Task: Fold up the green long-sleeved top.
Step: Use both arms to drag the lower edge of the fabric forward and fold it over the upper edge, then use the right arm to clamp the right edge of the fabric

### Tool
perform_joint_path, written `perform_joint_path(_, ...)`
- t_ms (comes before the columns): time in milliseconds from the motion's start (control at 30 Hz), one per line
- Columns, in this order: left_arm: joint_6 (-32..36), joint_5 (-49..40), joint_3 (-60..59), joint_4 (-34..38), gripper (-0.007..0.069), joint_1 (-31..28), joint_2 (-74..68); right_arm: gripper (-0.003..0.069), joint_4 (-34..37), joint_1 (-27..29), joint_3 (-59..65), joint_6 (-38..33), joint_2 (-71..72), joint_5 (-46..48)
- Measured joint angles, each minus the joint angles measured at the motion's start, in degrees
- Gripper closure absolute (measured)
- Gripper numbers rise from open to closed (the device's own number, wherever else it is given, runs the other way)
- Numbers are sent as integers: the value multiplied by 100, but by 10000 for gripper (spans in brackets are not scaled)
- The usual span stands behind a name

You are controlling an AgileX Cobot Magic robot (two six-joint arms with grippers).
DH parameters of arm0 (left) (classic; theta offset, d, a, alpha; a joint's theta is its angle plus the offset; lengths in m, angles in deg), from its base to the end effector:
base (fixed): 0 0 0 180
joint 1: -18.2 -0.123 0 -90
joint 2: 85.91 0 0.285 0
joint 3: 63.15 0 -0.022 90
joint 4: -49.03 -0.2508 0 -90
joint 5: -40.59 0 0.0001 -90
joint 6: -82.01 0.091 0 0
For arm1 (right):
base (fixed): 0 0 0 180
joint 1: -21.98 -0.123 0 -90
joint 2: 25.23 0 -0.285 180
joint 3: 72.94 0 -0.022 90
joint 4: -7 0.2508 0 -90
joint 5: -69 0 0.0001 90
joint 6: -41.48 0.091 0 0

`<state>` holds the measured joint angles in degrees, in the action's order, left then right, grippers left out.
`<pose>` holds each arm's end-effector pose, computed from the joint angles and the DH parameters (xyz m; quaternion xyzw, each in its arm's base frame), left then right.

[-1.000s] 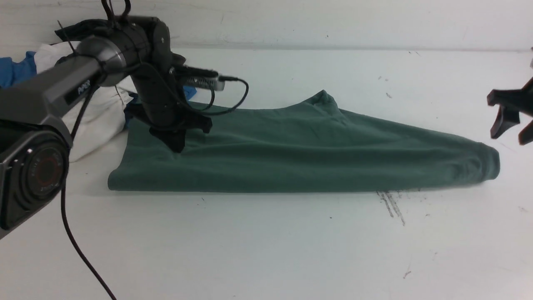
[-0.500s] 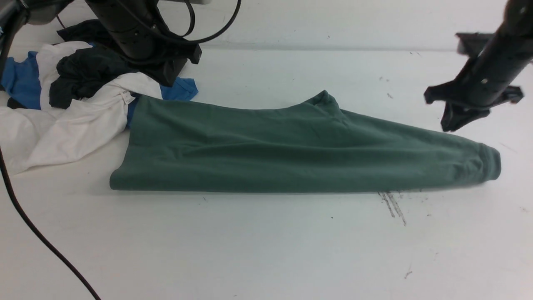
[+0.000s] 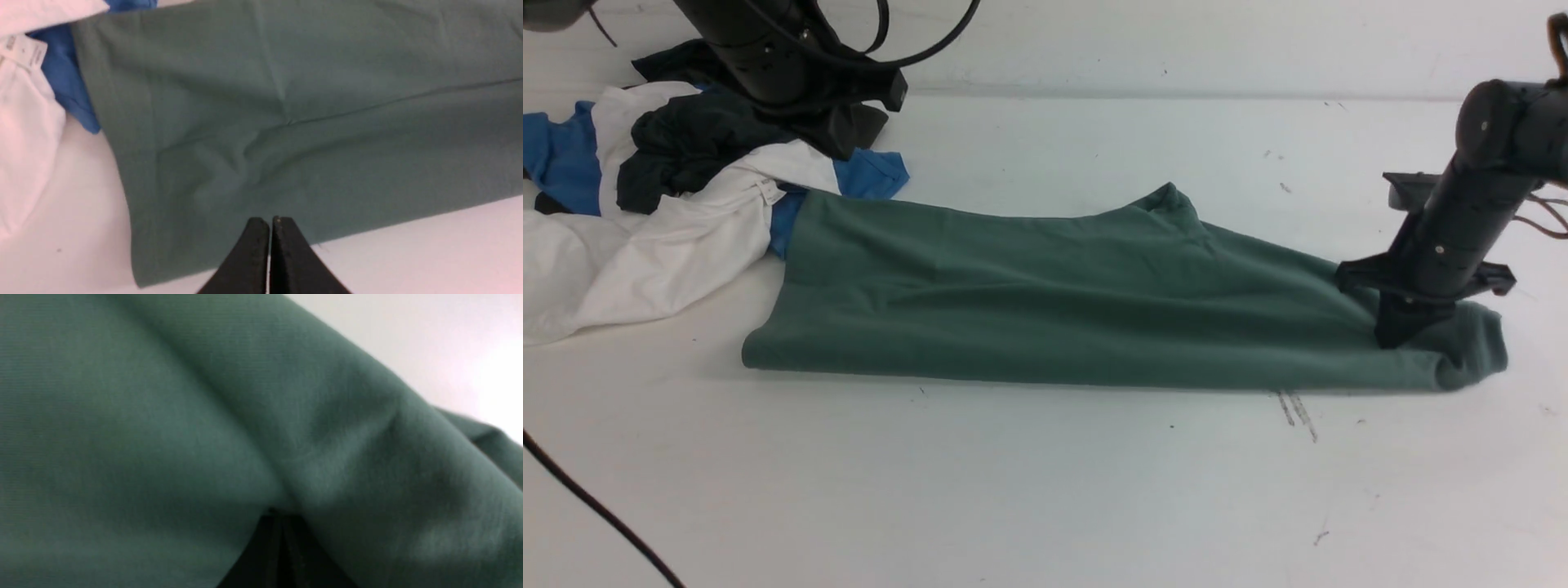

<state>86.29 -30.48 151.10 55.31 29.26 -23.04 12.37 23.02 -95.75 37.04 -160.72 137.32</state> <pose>0.4064 -0.0890 0.3483 0.1243 0.9649 -0.0677 0.2214 0.4417 -0.0001 0.1557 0.0120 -0.9989 -0.0437 0.0066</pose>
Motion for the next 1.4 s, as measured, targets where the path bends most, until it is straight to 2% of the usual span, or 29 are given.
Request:
perform_joint_path(167,-12,88,-1013,43,629,0,622,673,-130,304,794,-28,495,123)
perform_joint_path(333,-19,307,-1511,106,629,0,793,673,-197,421,820,-40,828,154)
perform_joint_path(567,-4,1062,-1668,124,628,0,71,673,-80,449,667,-15,1469,165)
perform_joint_path(733,-4,1845,-1675,7,628,-51,-905,673,46,688,974,41,1705,187)
perform_joint_path(967,-22,1665,-1676,-5,628,-137,-1519,673,-197,1102,1072,239,1769,207)
perform_joint_path(1067,1,1607,-1827,-5,628,-137,-1463,673,-215,1172,1072,245,1806,207)
perform_joint_path(1300,1,1931,-3021,-5,628,-131,-753,655,-164,1289,1076,232,1807,207)
perform_joint_path(1400,1,2050,-3591,-11,628,-131,-248,589,-77,1325,1076,114,1807,207)
